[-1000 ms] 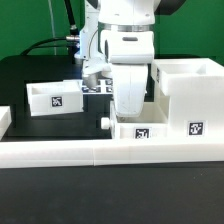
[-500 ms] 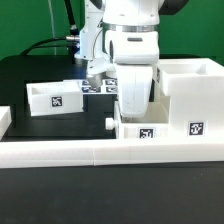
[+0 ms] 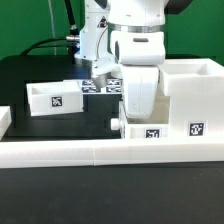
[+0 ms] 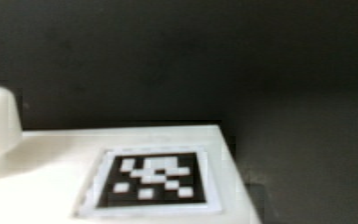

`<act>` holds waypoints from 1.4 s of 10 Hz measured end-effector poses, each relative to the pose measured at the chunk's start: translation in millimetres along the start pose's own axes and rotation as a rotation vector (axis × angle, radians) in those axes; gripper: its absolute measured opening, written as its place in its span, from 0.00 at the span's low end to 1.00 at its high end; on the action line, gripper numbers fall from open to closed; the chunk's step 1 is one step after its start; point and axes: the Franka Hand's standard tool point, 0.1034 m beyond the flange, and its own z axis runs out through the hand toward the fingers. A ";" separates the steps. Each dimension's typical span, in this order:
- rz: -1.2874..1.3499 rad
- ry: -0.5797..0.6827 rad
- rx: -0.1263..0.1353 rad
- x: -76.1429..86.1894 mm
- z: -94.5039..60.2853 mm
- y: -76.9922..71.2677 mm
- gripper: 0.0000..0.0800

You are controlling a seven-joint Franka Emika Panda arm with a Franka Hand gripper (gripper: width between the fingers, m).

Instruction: Assemble drawer

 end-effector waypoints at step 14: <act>-0.028 -0.011 -0.023 -54.5 -47.0 20.7 0.81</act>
Offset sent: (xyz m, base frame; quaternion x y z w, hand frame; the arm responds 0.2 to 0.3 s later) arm 0.0032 0.0036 0.0109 -0.0139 -0.0040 0.0249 0.9996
